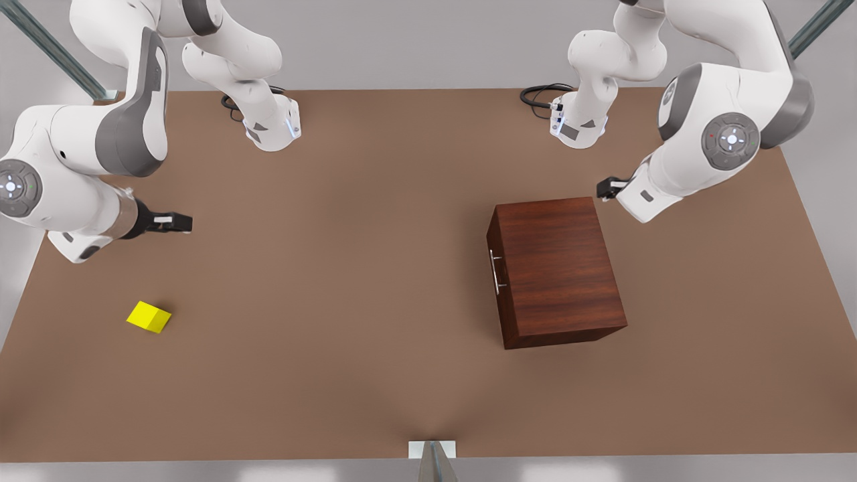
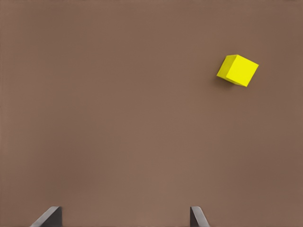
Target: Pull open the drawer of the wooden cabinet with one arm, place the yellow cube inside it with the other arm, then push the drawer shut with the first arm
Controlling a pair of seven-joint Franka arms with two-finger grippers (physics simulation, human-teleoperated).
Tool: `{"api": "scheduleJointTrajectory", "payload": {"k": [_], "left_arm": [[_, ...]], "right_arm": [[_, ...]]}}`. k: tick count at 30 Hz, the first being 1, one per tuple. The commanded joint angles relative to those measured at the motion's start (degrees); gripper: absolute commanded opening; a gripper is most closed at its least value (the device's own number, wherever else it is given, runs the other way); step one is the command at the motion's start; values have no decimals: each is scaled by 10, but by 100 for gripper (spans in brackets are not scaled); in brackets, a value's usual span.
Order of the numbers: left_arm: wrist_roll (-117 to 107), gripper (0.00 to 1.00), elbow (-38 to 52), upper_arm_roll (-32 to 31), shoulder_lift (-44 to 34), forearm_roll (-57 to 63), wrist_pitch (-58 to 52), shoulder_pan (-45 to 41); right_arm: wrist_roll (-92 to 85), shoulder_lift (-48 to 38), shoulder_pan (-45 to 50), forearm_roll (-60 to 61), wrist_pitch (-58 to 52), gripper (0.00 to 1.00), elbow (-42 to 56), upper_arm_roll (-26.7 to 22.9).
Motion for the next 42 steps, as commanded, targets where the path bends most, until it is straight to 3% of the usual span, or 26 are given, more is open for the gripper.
{"api": "scheduleJointTrajectory", "payload": {"k": [1, 4, 6, 7, 11, 16, 18, 24, 28, 42], "left_arm": [[-57, 100, 0, 0, 0, 0, 15, -1], [-96, 100, 16, -6, 58, 4, 28, -65], [-228, 100, 176, -22, 208, 11, 32, -146], [-263, 100, 194, -21, 236, 43, 68, -184], [-370, 100, 207, -19, 302, 77, 213, -248], [-500, 100, 289, 2, 387, 89, 218, -257], [-591, 100, 293, 25, 398, 89, 215, -266], [-596, 100, 294, 75, 425, 89, 171, -289], [-593, 100, 311, 76, 447, 89, 172, -289], [-463, 100, 310, 83, 457, 86, 151, -282]], "right_arm": [[-5, -1, -2, 3, 25, 100, -1, 0], [-5, 0, -2, 3, 24, 100, -1, -1], [-4, 0, -2, 3, 22, 100, -1, -1], [-4, 0, -3, 3, 20, 100, -1, -1], [-5, 0, -3, 3, 16, 100, -3, -1], [-88, 50, -17, -14, 23, 100, 28, -5], [-117, 97, -29, -26, 63, 100, 57, -18], [-107, 198, -86, -25, 245, 100, 53, -46], [-104, 249, -113, 4, 284, 100, 49, -50], [-98, 281, -143, 11, 341, 100, 40, -49]]}}
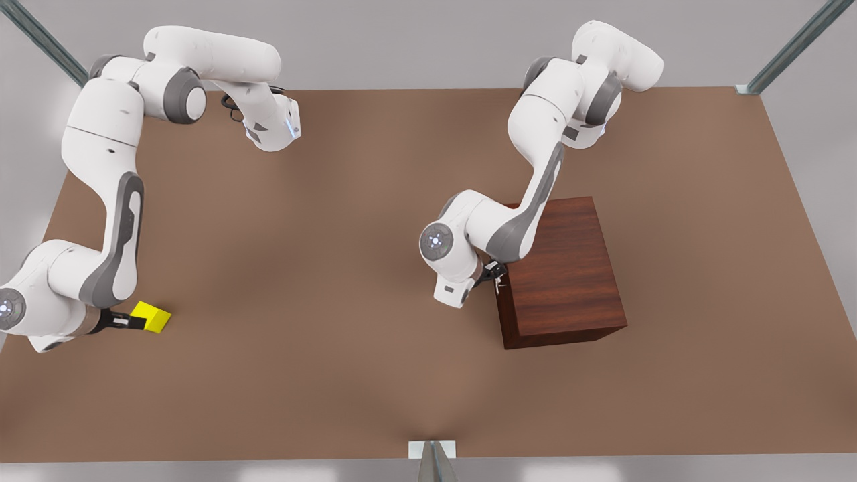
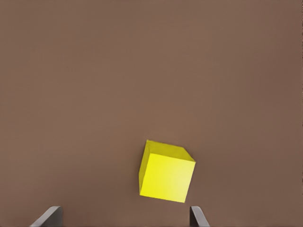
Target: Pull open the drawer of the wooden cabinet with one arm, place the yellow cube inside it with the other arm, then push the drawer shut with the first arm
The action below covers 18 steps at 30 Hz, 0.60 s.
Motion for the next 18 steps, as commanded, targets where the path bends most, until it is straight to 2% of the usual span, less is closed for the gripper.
{"api": "scheduleJointTrajectory", "payload": {"k": [1, 9, 18], "left_arm": [[15, 100, 0, -1, 4, -2, -12, 0], [19, 100, 1, -2, 16, -3, -5, 2], [18, 100, 0, -4, 20, -31, -23, 6]], "right_arm": [[-46, -1, -4, 4, 39, 100, -13, 1], [-49, -61, -13, 12, 165, 100, -159, 2], [-48, -41, -31, 27, 223, 100, -178, 2]]}}
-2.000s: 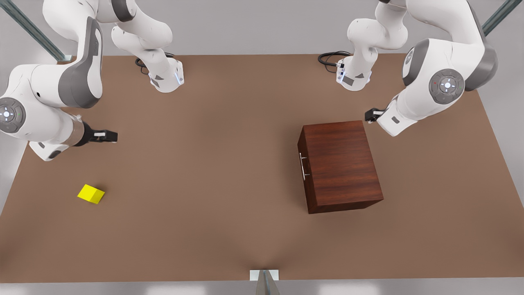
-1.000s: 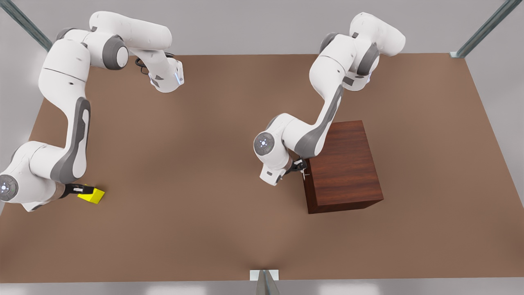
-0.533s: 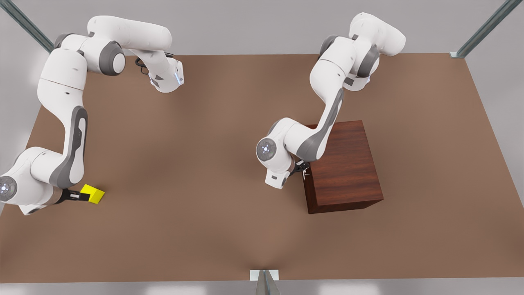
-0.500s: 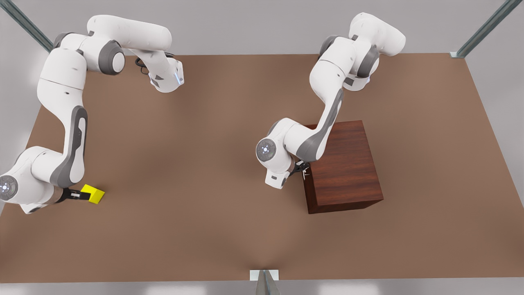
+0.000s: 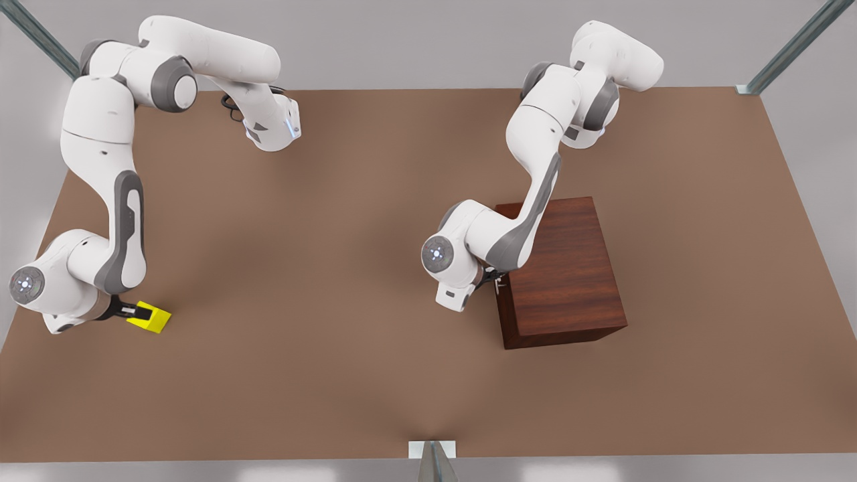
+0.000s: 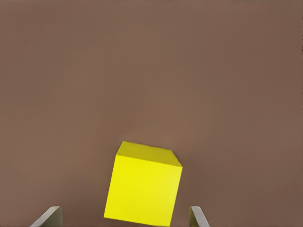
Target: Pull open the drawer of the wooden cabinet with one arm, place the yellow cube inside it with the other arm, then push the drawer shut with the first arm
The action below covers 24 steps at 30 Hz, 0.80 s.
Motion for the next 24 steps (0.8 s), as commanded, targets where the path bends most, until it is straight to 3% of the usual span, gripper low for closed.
{"api": "scheduleJointTrajectory", "payload": {"k": [1, 24], "left_arm": [[5, 100, 1, 0, -1, -9, -4, 0], [1, 100, 26, -21, 11, -12, 46, -34]], "right_arm": [[-19, 3, -1, 11, 36, 100, 0, 0], [-19, 51, -16, 11, 36, 100, -3, 0]]}}
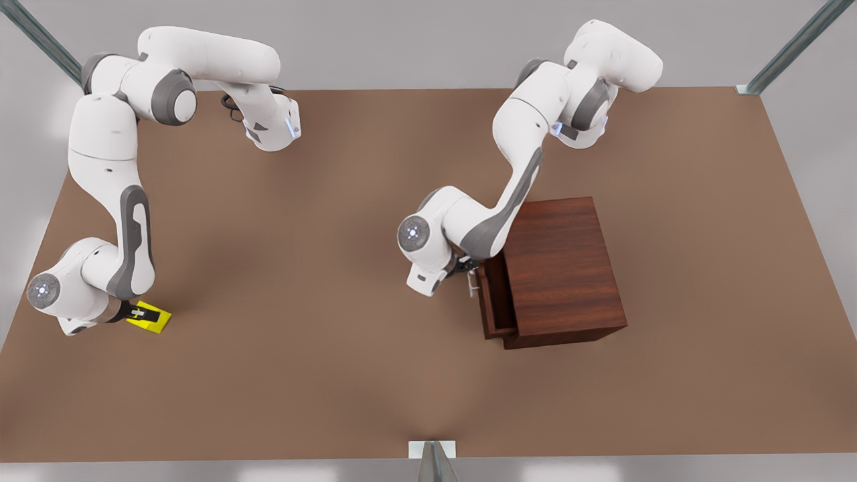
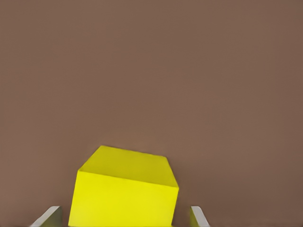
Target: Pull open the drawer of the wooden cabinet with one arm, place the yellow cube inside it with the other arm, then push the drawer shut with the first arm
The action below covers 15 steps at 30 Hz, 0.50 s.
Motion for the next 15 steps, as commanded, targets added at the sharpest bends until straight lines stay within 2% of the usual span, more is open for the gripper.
{"api": "scheduleJointTrajectory", "payload": {"k": [1, 15], "left_arm": [[-1, 100, 4, 2, 0, 0, 13, -1], [-2, 100, 17, 4, 11, 0, 41, -21]], "right_arm": [[-7, 3, -2, 1, 0, 100, 0, 0], [-19, 45, -6, 10, 9, 99, 15, 0]]}}
